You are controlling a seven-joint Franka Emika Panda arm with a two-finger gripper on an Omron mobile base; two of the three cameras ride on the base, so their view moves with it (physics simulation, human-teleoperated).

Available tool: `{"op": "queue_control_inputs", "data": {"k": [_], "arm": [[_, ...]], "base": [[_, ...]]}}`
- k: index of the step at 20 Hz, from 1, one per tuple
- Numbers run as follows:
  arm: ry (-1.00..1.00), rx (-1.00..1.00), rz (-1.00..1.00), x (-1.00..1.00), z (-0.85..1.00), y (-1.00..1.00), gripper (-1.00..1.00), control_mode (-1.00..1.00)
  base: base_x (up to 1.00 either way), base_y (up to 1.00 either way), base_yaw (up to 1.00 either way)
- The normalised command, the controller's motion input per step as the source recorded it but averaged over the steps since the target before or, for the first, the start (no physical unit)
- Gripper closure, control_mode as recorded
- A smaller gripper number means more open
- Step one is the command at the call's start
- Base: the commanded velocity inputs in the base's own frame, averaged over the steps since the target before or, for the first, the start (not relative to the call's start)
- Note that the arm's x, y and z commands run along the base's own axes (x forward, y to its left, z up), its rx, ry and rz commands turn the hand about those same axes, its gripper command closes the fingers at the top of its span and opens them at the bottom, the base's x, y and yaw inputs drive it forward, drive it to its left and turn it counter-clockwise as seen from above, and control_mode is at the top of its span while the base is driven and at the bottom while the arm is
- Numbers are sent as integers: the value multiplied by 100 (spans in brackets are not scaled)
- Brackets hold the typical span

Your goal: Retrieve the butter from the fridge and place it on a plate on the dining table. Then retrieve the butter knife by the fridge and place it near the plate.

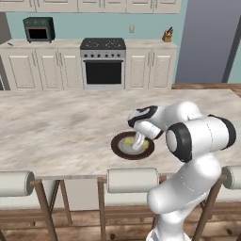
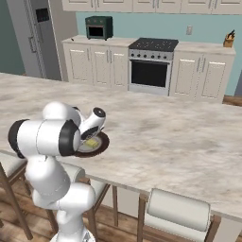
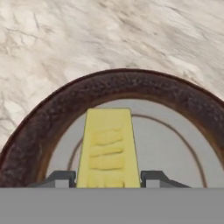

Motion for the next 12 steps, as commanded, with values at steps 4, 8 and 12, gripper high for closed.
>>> {"op": "queue_control_inputs", "data": {"k": [4,8,12], "arm": [[4,0,5,20,-17,12,100,-100],[4,0,5,24,-9,13,100,-100],[0,0,4,23,0,5,100,-100]], "base": [[0,0,0],[0,0,0],[0,0,0]]}}
